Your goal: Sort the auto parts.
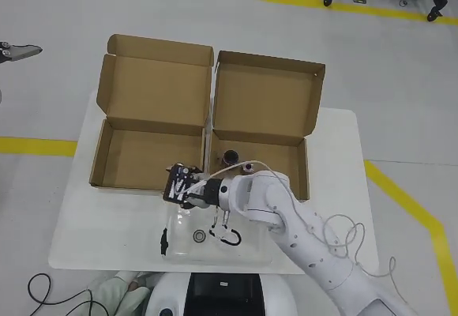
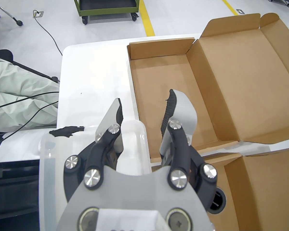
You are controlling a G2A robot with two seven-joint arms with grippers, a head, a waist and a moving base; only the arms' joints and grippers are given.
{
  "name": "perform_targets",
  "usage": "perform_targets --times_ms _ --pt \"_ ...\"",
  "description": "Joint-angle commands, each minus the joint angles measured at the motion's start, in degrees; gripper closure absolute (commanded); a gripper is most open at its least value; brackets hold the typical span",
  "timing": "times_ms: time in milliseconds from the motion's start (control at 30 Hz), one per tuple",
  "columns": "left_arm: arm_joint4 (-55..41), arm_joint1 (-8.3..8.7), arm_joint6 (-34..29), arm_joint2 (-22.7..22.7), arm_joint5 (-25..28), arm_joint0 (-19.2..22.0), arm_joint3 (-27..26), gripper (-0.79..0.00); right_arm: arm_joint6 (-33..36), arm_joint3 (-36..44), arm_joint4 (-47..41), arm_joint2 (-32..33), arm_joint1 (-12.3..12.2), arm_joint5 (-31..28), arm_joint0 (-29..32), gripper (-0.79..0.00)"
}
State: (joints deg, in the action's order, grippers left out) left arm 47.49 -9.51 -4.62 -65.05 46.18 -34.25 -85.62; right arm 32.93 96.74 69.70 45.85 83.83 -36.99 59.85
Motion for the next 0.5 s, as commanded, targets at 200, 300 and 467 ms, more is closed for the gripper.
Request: perform_targets --times_ms 200,300,467 --pt "0.00 0.00 0.00 0.00 0.00 0.00 0.00 -0.785 0.65 7.28 2.41 4.50 -3.14 -8.77 8.89 -0.326" --pt "0.00 0.00 0.00 0.00 0.00 0.00 0.00 -0.785 1.50 9.26 4.54 5.25 -4.10 -11.29 11.32 -0.329" --pt "0.00 0.00 0.00 0.00 0.00 0.00 0.00 -0.785 2.38 9.86 7.97 4.44 -5.12 -14.48 13.50 -0.326"
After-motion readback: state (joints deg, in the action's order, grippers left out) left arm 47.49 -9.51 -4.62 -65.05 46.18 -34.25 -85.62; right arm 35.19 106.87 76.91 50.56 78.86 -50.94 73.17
